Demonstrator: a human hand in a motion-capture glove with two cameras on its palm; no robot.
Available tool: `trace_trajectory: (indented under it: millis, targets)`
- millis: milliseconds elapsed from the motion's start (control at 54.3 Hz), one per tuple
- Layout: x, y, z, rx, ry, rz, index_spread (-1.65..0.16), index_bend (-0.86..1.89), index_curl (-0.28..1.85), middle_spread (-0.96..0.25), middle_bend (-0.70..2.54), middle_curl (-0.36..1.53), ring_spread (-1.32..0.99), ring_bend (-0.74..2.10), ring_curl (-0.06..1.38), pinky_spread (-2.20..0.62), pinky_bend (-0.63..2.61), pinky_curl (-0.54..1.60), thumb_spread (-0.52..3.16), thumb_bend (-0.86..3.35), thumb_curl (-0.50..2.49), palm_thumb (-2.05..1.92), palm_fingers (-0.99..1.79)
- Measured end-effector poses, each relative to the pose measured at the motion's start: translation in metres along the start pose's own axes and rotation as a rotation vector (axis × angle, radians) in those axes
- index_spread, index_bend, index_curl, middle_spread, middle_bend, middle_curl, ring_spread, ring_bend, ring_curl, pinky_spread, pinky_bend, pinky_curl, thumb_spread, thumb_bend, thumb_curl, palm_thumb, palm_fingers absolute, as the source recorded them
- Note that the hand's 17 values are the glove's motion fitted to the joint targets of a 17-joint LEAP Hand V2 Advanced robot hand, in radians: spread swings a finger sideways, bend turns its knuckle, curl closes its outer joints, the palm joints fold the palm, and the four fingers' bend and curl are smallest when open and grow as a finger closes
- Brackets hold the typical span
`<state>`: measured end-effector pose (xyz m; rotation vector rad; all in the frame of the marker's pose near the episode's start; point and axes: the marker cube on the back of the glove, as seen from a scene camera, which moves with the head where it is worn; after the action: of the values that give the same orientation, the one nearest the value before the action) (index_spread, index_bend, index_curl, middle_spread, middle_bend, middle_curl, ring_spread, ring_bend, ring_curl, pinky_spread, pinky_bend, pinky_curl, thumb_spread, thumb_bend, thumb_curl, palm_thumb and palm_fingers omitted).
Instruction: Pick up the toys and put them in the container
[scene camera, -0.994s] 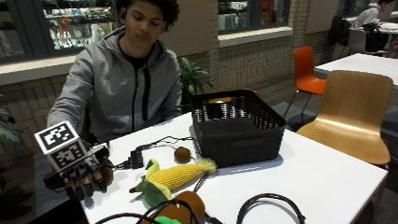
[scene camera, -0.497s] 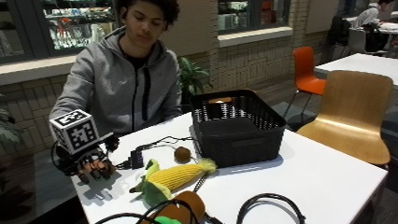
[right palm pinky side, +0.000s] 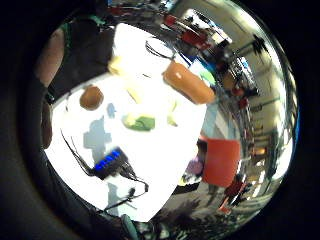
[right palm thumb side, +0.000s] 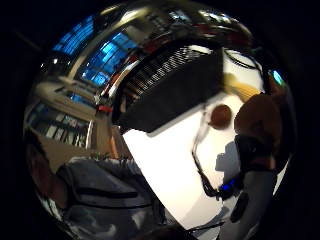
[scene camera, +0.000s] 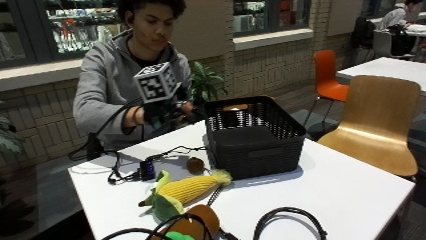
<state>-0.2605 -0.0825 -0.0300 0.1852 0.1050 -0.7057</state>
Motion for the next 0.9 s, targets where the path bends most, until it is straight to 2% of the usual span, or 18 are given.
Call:
trace_trajectory:
  millis: [110, 184, 294, 386, 442, 497, 534, 570, 626, 699, 846, 902]
  targets:
    - [-0.06, -0.076, 0.002, -0.045, 0.008, -0.143, -0.08, 1.34, 0.58, -0.08, 0.41, 0.36, -0.2, 0.18, 0.15, -0.07, 0.49, 0.29, 1.58, 0.53, 0.36, 0.64, 0.18]
    - [-0.092, -0.117, 0.01, -0.055, 0.064, -0.164, -0.08, 1.34, 0.58, -0.09, 0.41, 0.37, -0.2, 0.18, 0.15, -0.07, 0.49, 0.29, 1.58, 0.53, 0.37, 0.63, 0.18]
    - [-0.11, -0.15, 0.025, -0.074, 0.175, -0.246, -0.09, 1.34, 0.58, -0.1, 0.41, 0.38, -0.2, 0.18, 0.16, -0.07, 0.49, 0.3, 1.58, 0.53, 0.37, 0.62, 0.18]
    - [-0.122, -0.154, 0.031, -0.11, 0.139, -0.269, -0.09, 1.34, 0.59, -0.1, 0.4, 0.39, -0.21, 0.18, 0.16, -0.07, 0.48, 0.3, 1.58, 0.54, 0.37, 0.62, 0.18]
    - [-0.123, -0.155, 0.035, -0.145, 0.212, -0.216, -0.1, 1.28, 0.57, -0.08, 0.28, 0.37, -0.2, 0.2, 0.18, -0.07, 0.55, 0.33, 1.59, 0.55, 0.36, 0.61, 0.06]
    - [-0.121, -0.154, 0.034, -0.197, 0.254, -0.173, -0.12, 1.01, 0.53, -0.03, 0.09, 0.32, -0.17, 0.27, 0.21, -0.07, 0.73, 0.38, 1.6, 0.56, 0.36, 0.6, -0.17]
    - [-0.115, -0.152, 0.032, -0.222, 0.289, -0.17, -0.13, 0.51, 0.41, 0.0, 0.08, 0.3, -0.16, 0.35, 0.23, -0.07, 0.91, 0.42, 1.58, 0.54, 0.35, 0.57, -0.41]
    - [-0.11, -0.15, 0.028, -0.226, 0.289, -0.171, -0.15, 0.26, 0.35, 0.02, 0.07, 0.28, -0.14, 0.38, 0.24, -0.07, 0.97, 0.43, 1.5, 0.47, 0.33, 0.5, -0.46]
    - [-0.108, -0.143, 0.019, -0.215, 0.189, -0.215, -0.16, 0.1, 0.29, 0.04, 0.04, 0.25, -0.13, 0.37, 0.25, -0.06, 0.98, 0.44, 1.44, 0.42, 0.31, 0.46, -0.43]
    - [-0.09, -0.134, 0.006, -0.191, 0.148, -0.206, -0.16, 0.03, 0.22, 0.05, 0.05, 0.22, -0.12, 0.39, 0.27, -0.06, 0.97, 0.44, 1.36, 0.35, 0.3, 0.4, -0.38]
    - [-0.023, -0.103, -0.016, -0.209, 0.179, -0.076, -0.18, 0.09, 0.2, 0.05, 0.1, 0.2, -0.11, 0.39, 0.28, -0.06, 0.91, 0.41, 1.28, 0.28, 0.3, 0.39, -0.27]
    - [0.014, -0.088, -0.018, -0.221, 0.218, 0.027, -0.19, 0.07, 0.19, 0.05, 0.16, 0.22, -0.12, 0.42, 0.29, -0.06, 0.87, 0.4, 1.26, 0.27, 0.3, 0.4, -0.19]
